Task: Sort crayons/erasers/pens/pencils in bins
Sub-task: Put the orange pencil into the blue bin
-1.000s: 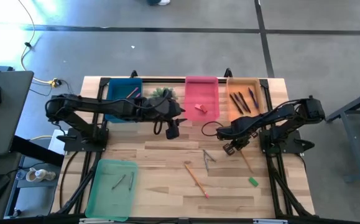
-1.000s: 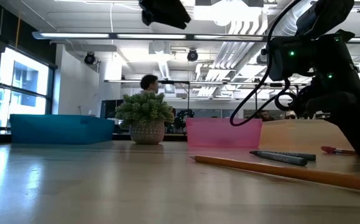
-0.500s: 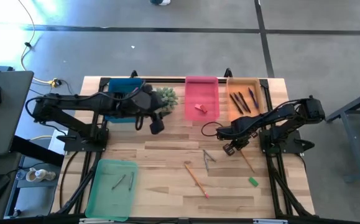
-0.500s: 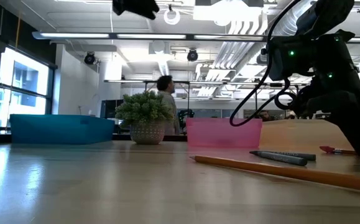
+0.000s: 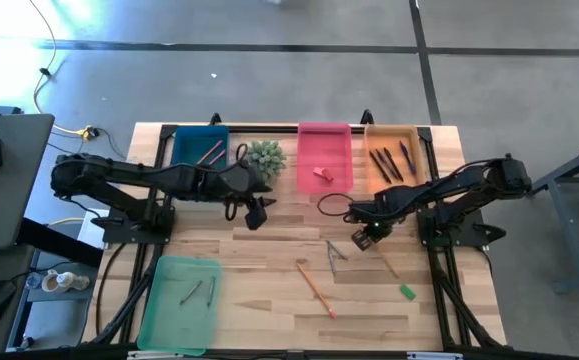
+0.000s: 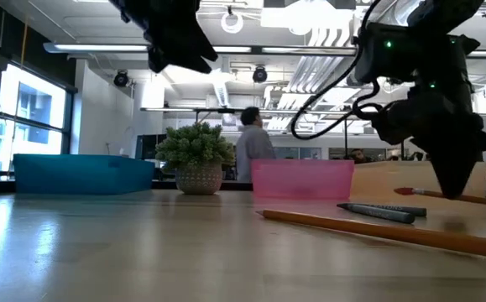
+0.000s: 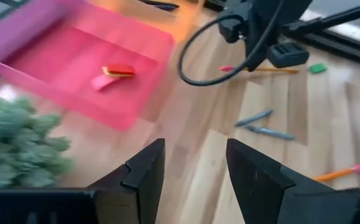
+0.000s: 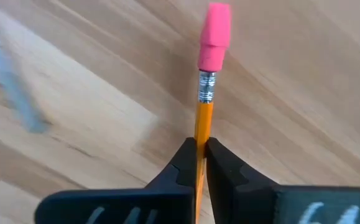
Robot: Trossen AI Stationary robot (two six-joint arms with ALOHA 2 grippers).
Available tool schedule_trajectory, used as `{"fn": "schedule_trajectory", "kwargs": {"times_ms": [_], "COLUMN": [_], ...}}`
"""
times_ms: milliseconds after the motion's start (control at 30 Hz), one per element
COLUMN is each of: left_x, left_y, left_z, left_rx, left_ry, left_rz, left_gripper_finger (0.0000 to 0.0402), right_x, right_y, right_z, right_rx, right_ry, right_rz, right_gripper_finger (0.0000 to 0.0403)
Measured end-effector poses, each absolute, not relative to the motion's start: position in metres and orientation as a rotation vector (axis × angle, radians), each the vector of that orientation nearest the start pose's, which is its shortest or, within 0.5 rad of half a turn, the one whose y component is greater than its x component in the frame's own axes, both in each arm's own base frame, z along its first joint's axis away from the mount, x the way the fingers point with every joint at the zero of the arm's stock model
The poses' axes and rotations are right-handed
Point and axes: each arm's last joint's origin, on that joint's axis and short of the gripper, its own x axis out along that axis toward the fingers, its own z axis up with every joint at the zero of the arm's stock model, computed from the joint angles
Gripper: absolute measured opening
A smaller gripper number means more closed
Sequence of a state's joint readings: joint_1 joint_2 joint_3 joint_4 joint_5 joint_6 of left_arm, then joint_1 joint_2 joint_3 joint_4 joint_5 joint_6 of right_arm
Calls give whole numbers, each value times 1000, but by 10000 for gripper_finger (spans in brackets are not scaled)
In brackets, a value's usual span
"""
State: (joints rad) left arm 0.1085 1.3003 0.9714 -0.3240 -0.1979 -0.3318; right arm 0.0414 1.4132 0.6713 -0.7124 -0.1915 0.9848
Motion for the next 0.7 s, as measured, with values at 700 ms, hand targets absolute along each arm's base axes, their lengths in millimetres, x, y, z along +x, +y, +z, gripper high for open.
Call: {"fn": "schedule_trajectory", "kwargs": {"times_ms": [700], "left_x": [272], "left_y": [31], "left_z": [244], "left_rx": [-385], "left_ry": [631], "left_rz": [240], "left_gripper_finger": [158], "right_x": [229], "right_y": [17], "right_z": [192], "right_rx": [915], "right_ry": [1123], "right_rz": [-448], "right_gripper_finger": [0]}}
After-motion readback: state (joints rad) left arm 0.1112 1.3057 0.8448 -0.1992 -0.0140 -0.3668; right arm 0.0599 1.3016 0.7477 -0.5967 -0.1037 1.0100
